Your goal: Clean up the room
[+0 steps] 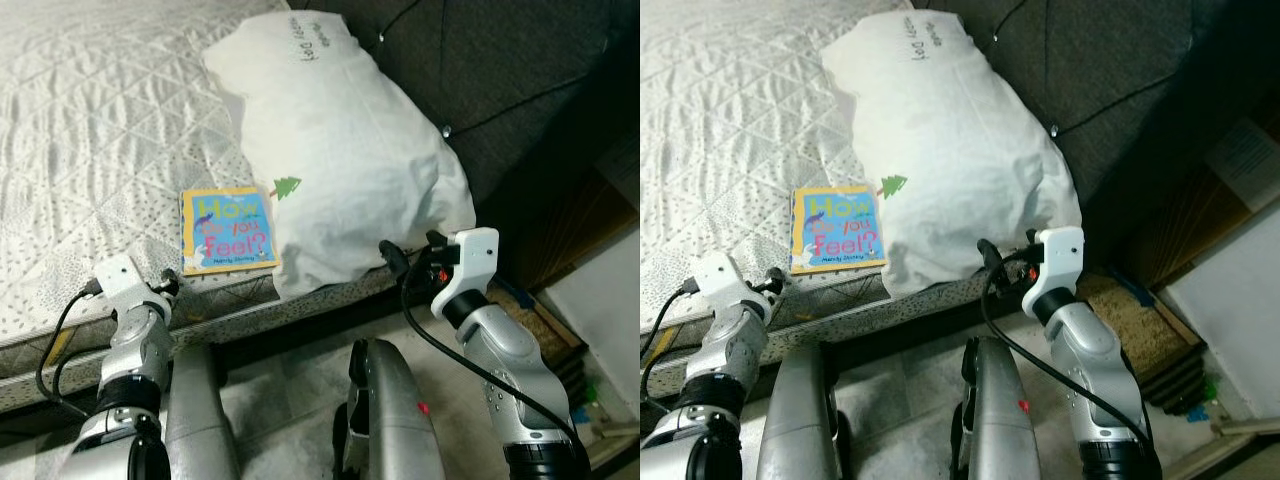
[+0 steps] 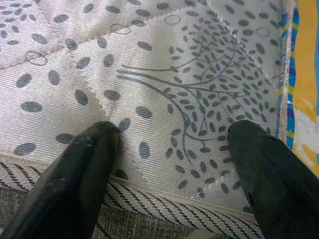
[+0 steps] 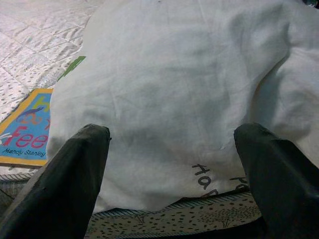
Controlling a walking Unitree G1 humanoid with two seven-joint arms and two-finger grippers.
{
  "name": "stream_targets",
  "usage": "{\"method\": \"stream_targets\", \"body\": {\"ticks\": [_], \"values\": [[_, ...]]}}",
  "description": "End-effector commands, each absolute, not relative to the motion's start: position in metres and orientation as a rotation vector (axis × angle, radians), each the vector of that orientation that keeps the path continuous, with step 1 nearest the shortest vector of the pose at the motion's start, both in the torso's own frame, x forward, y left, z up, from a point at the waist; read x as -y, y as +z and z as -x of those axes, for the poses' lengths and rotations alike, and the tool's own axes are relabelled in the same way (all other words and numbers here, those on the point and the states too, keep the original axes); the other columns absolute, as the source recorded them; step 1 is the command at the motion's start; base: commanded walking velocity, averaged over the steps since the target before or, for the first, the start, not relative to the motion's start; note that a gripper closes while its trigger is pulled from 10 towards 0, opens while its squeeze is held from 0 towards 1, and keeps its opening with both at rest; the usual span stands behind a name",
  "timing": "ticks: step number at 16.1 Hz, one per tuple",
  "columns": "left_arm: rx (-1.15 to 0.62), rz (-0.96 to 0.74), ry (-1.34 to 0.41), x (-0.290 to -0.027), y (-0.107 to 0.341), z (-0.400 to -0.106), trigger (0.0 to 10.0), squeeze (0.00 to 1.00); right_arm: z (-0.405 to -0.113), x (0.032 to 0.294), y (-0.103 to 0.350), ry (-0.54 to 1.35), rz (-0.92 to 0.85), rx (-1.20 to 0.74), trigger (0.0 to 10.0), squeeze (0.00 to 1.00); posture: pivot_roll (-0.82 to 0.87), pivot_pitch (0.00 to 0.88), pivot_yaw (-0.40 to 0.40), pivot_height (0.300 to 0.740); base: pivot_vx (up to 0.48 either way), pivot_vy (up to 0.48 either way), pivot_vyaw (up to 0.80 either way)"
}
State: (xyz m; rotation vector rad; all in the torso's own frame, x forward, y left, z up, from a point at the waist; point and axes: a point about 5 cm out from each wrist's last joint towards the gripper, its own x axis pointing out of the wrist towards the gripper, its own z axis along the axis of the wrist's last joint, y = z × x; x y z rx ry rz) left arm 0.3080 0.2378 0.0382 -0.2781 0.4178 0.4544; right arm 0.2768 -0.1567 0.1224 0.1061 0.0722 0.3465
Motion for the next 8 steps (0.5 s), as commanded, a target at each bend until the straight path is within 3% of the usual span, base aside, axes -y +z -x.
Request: {"method": "stream_targets", "body": {"ticks": [1,8], "values": [[-0.472,0.280,0.443,-0.234,0.030,-0.304,10.0,0.00,-0.276,0.159,0.126,0.339,-0.096,-0.062,10.0,0.00,-0.04,0.165,-0.068,0.554,0.000,0.000,0.00],[-0.560,0.232,0.268,-0.209,0.021,-0.308,10.0,0.00,-0.276,0.159,0.125,0.332,-0.091,-0.061,10.0,0.00,-0.04,0.156,-0.068,0.554,0.000,0.000,0.00]]}}
